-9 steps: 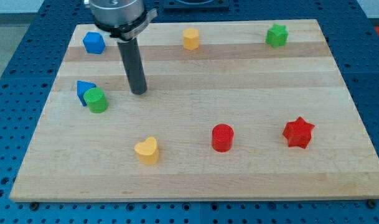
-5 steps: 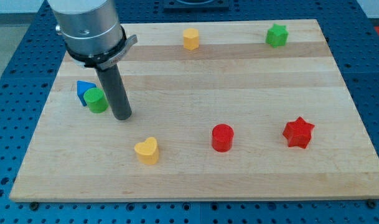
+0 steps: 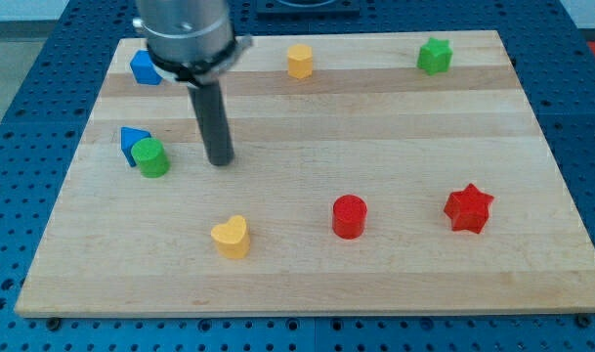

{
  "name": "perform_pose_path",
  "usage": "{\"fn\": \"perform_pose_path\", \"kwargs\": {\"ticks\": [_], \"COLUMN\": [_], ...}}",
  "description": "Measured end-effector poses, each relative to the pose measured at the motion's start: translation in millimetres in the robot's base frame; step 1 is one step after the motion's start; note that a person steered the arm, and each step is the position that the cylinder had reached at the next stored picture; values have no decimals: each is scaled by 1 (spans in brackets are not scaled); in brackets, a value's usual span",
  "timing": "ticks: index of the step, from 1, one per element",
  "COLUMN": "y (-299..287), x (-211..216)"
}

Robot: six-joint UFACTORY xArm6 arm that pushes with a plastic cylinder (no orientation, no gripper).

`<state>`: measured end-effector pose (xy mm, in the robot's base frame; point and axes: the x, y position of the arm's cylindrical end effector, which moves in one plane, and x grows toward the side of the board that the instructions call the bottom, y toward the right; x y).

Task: Drag the green circle blue triangle downwards

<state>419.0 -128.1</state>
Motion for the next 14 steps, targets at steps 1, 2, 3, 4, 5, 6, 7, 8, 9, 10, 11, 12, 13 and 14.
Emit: {"fn": "perform_pose_path", "kwargs": {"ticks": [1,2,3,4,5,6,7,8,9,10,11,12,13,14], "y": [-43,-67,-75,-80,-80,-80,-81,-79,-79,-114,-135,-136,-134,-127], "x": [-29,-27,-27,-12,33,75,84,33,-35,-41,-11,5,18,53]}}
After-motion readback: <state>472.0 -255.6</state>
